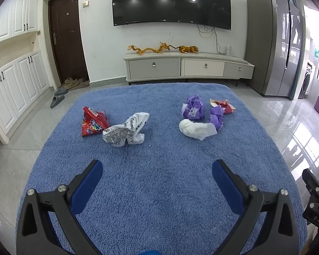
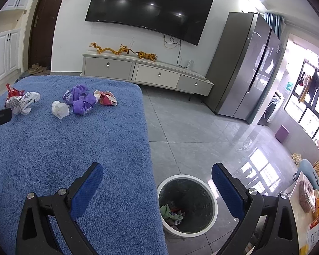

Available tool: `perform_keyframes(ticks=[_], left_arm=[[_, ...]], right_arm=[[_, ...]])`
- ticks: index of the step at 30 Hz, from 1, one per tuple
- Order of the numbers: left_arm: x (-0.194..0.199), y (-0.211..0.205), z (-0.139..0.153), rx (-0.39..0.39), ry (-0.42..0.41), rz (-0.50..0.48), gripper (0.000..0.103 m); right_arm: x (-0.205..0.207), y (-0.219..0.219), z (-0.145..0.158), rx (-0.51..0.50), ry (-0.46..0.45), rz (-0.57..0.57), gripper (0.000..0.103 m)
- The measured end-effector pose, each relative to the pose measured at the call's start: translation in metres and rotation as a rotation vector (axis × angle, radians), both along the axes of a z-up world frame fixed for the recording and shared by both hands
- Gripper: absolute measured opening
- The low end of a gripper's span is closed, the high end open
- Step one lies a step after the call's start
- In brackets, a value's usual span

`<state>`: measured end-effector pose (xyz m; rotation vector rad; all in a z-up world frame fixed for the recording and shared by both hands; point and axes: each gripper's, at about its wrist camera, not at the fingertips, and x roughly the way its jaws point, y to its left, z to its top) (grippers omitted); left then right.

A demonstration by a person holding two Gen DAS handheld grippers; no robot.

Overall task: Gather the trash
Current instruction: 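Approach the red snack bag with the left gripper while the right approaches the white tissue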

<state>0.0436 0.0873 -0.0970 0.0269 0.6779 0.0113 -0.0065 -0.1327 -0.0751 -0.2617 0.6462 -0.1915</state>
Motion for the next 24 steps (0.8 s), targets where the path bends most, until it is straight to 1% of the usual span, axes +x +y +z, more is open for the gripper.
perform_keyframes(ticks=[8, 14, 19, 24], left_arm=[[0.009, 0.007, -0.007, -0.043, 0.035, -0.002, 0.103], [0.014, 0.009, -0.013, -0.055, 0.055, -0.002, 0.103], [0.015, 0.011, -0.015, -0.063, 0.065, 0.0, 0.103], [0.015, 0.012, -0.015, -0.064, 0.066, 0.002, 0.103]], right_arm=[[0.012, 0.009, -0.006, 0.006, 0.003, 0.026, 0.103], [0.015, 0.016, -0.008, 0.031, -0.013, 0.066, 0.103], [0.018, 0.024, -0.01, 0.031, -0.009, 0.095, 0.103], [0.017, 0.024, -0.011, 0.033, -0.003, 0.1, 0.103]])
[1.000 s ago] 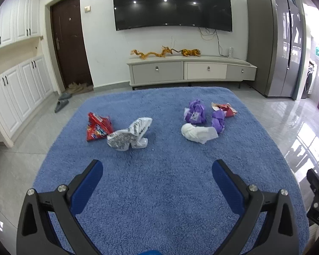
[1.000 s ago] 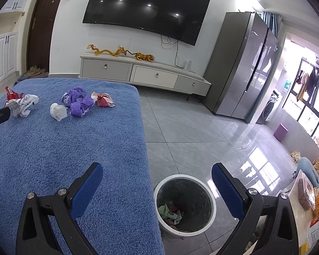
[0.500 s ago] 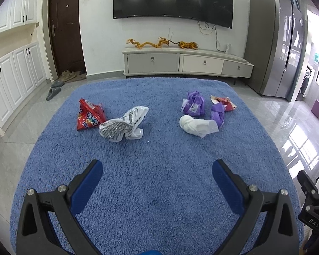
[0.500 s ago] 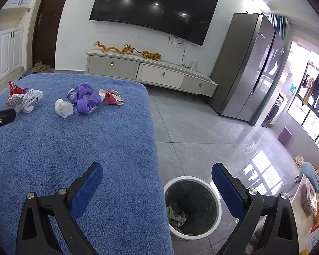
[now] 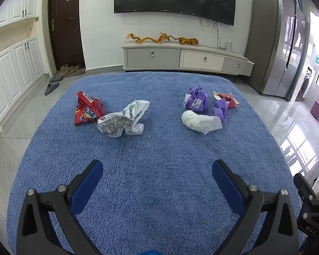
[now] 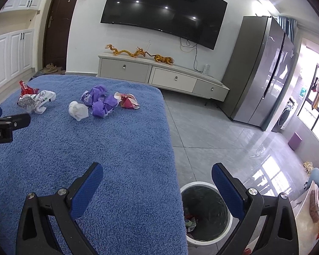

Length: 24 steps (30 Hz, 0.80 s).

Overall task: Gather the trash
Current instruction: 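Approach the red snack bag with the left gripper while the right approaches the white tissue, then grasp the red snack bag with the left gripper while the right grasps the white tissue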

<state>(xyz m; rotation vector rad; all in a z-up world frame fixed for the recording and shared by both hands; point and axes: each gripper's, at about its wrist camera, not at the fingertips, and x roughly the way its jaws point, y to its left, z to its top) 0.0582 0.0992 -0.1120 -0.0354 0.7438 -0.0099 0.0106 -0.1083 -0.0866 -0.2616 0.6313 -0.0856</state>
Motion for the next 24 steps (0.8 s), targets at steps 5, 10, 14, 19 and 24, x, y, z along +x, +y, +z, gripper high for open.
perform_keyframes(ticks=[5, 10, 14, 19, 24], left_arm=[[0.0, 0.002, 0.0, 0.002, 0.0, 0.005, 0.103], [0.0, 0.012, 0.003, 0.018, -0.007, 0.032, 0.103], [0.001, 0.042, 0.006, 0.024, -0.02, 0.093, 0.103], [0.003, 0.095, 0.008, -0.04, -0.05, 0.169, 0.103], [0.014, 0.141, 0.008, -0.082, -0.032, 0.191, 0.103]], right_arm=[[-0.002, 0.001, 0.001, 0.001, 0.0, 0.007, 0.103], [-0.002, 0.001, 0.003, 0.013, 0.007, 0.034, 0.103], [0.006, -0.001, 0.011, 0.057, 0.013, 0.079, 0.103], [0.034, 0.002, 0.019, 0.209, 0.064, 0.176, 0.102], [0.076, 0.024, 0.02, 0.343, 0.128, 0.312, 0.088]])
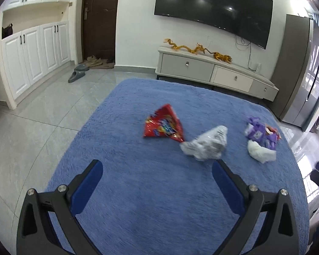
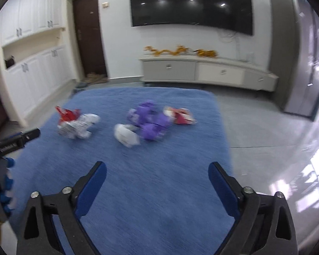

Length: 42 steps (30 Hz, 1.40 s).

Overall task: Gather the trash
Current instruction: 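Grasp the red snack bag with the left gripper while the right grasps the white tissue, then carry both items over the white bin and open both grippers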

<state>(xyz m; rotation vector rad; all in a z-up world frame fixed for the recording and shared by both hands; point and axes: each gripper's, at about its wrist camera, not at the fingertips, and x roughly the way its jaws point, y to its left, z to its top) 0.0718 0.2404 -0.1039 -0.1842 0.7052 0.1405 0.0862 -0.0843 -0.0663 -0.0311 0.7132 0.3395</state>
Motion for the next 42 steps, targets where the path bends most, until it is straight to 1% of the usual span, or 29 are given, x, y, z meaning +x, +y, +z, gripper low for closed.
perform_keyframes(ticks=[1, 4, 5, 6, 9, 13, 15, 16, 17, 18, 19, 20, 22, 24, 27, 30, 34, 37, 39, 40, 42], left_arm=[[0.005, 0.006, 0.001, -0.01, -0.001, 0.0, 0.103], [0.025, 0.018, 0.004, -0.055, -0.001, -0.023, 0.103], [0.034, 0.02, 0.005, -0.065, -0.003, -0.029, 0.103], [0.041, 0.02, 0.005, -0.066, -0.005, -0.036, 0.103], [0.072, 0.015, 0.003, -0.017, -0.002, -0.049, 0.103], [0.113, 0.008, -0.02, 0.04, 0.043, -0.065, 0.102], [0.125, 0.007, -0.033, 0.034, 0.08, -0.071, 0.095], [0.13, 0.007, -0.037, 0.025, 0.095, -0.077, 0.085], [0.133, 0.007, -0.042, 0.016, 0.113, -0.08, 0.071], [0.135, 0.008, -0.047, -0.008, 0.128, -0.091, 0.066], [0.134, 0.008, -0.048, -0.028, 0.128, -0.101, 0.055], [0.132, 0.007, -0.047, -0.031, 0.127, -0.102, 0.053], [0.126, 0.009, -0.044, -0.032, 0.111, -0.102, 0.049], [0.115, 0.012, -0.038, -0.052, 0.09, -0.106, 0.044], [0.099, 0.018, -0.025, -0.054, 0.06, -0.105, 0.04], [0.076, 0.021, -0.005, -0.045, 0.02, -0.111, 0.039], [0.039, 0.017, 0.027, -0.029, -0.04, -0.131, 0.039], [0.018, 0.003, 0.052, -0.022, -0.085, -0.171, 0.039], [0.006, -0.016, 0.067, -0.019, -0.113, -0.216, 0.039], [0.001, -0.026, 0.074, -0.021, -0.125, -0.242, 0.039], [-0.004, -0.052, 0.085, -0.036, -0.142, -0.306, 0.039]], right_arm=[[0.009, 0.006, -0.001, 0.014, 0.009, 0.027, 0.082], [0.038, 0.029, -0.005, 0.054, 0.033, 0.107, 0.074], [0.046, 0.035, -0.007, 0.064, 0.039, 0.131, 0.073], [0.054, 0.041, -0.009, 0.068, 0.046, 0.149, 0.07], [0.076, 0.059, -0.021, 0.064, 0.08, 0.194, 0.063], [0.094, 0.075, -0.037, 0.026, 0.111, 0.23, 0.06], [0.102, 0.078, -0.045, 0.008, 0.132, 0.239, 0.058], [0.104, 0.079, -0.049, 0.002, 0.141, 0.24, 0.057], [0.107, 0.081, -0.054, -0.012, 0.155, 0.237, 0.056], [0.108, 0.08, -0.057, -0.018, 0.166, 0.234, 0.052], [0.11, 0.08, -0.06, -0.018, 0.175, 0.232, 0.045], [0.11, 0.079, -0.061, -0.016, 0.183, 0.23, 0.04], [0.105, 0.076, -0.06, -0.01, 0.179, 0.232, 0.022], [0.095, 0.075, -0.054, 0.014, 0.165, 0.25, 0.019], [0.076, 0.072, -0.041, 0.052, 0.135, 0.273, 0.018], [0.052, 0.065, -0.025, 0.125, 0.112, 0.302, 0.018], [0.02, 0.05, -0.002, 0.208, 0.071, 0.313, 0.018], [-0.008, 0.029, 0.017, 0.258, 0.026, 0.295, 0.018], [-0.024, 0.011, 0.027, 0.282, 0.0, 0.264, 0.018], [-0.028, 0.004, 0.031, 0.288, -0.011, 0.245, 0.018], [-0.044, -0.025, 0.037, 0.302, -0.038, 0.178, 0.018]])
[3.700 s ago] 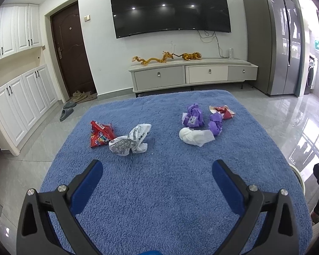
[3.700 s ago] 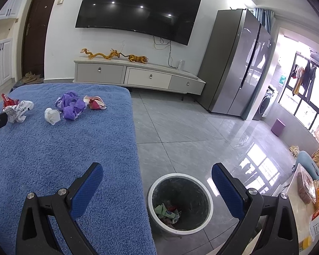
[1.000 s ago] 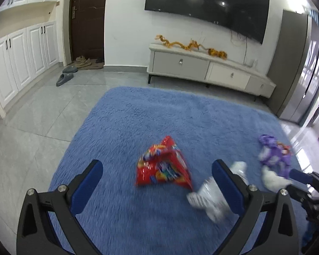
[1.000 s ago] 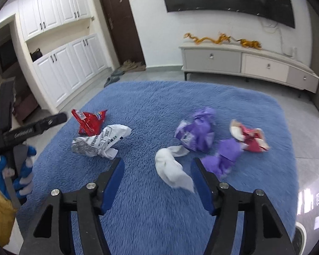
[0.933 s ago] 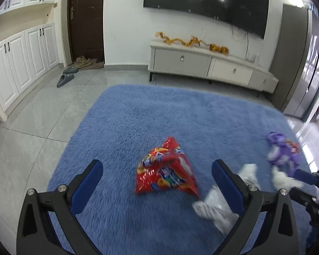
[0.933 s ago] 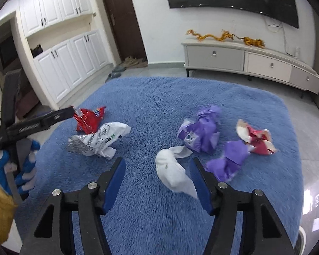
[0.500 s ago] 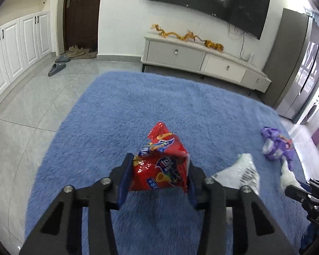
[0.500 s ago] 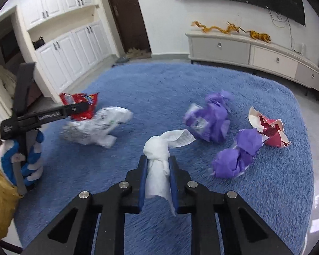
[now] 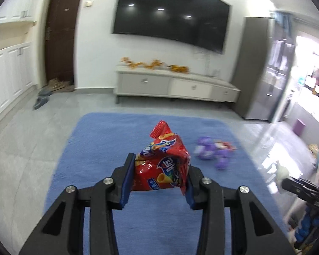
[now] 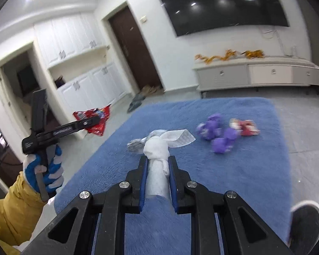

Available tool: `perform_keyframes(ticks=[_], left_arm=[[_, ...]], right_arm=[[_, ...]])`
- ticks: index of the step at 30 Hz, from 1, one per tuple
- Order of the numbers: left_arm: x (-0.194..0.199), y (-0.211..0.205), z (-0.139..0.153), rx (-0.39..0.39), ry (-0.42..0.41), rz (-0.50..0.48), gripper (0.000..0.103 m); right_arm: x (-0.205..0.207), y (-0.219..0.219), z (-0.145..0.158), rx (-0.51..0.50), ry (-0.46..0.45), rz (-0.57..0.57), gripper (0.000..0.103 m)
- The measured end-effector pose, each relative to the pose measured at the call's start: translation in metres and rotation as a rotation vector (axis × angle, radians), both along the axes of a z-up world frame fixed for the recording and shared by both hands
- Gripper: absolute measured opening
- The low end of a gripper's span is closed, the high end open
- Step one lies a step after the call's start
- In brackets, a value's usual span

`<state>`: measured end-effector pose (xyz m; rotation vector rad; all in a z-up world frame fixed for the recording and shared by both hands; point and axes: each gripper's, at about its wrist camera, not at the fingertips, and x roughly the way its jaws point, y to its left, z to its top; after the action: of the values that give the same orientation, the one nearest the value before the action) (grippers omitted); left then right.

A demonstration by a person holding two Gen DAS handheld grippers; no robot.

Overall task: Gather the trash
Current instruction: 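Carry both items over the white bin and open both grippers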

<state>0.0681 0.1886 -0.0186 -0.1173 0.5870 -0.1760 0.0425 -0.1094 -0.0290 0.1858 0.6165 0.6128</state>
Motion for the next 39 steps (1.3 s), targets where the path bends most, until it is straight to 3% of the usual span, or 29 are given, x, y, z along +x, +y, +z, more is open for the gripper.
perform_keyframes(ticks=[6, 11, 17, 23, 28, 29, 31, 33, 39], left_arm=[[0.003, -0.109, 0.014, -0.043, 0.002, -0.234, 0.039], [0.023, -0.227, -0.004, -0.053, 0.084, -0.422, 0.039], [0.048, -0.351, -0.048, -0.019, 0.214, -0.567, 0.041], [0.073, -0.438, -0.09, 0.015, 0.315, -0.633, 0.042], [0.083, -0.474, -0.122, 0.01, 0.39, -0.662, 0.054], [0.084, -0.479, -0.128, 0.002, 0.406, -0.671, 0.055], [0.087, -0.488, -0.138, -0.007, 0.437, -0.68, 0.056], [0.088, -0.492, -0.144, -0.018, 0.459, -0.694, 0.058], [0.085, -0.486, -0.15, -0.029, 0.471, -0.687, 0.066]], right_arm=[[-0.032, -0.095, 0.003, -0.012, 0.001, -0.261, 0.018], [-0.045, -0.181, -0.026, -0.025, 0.092, -0.496, 0.018], [-0.039, -0.249, -0.082, 0.027, 0.236, -0.629, 0.018], [-0.02, -0.289, -0.13, 0.051, 0.362, -0.699, 0.021], [-0.006, -0.31, -0.157, 0.035, 0.438, -0.736, 0.024], [-0.003, -0.314, -0.161, 0.015, 0.454, -0.76, 0.028], [-0.002, -0.318, -0.163, 0.004, 0.467, -0.789, 0.05], [-0.003, -0.321, -0.167, -0.019, 0.476, -0.823, 0.057], [-0.017, -0.329, -0.168, -0.029, 0.493, -0.898, 0.059]])
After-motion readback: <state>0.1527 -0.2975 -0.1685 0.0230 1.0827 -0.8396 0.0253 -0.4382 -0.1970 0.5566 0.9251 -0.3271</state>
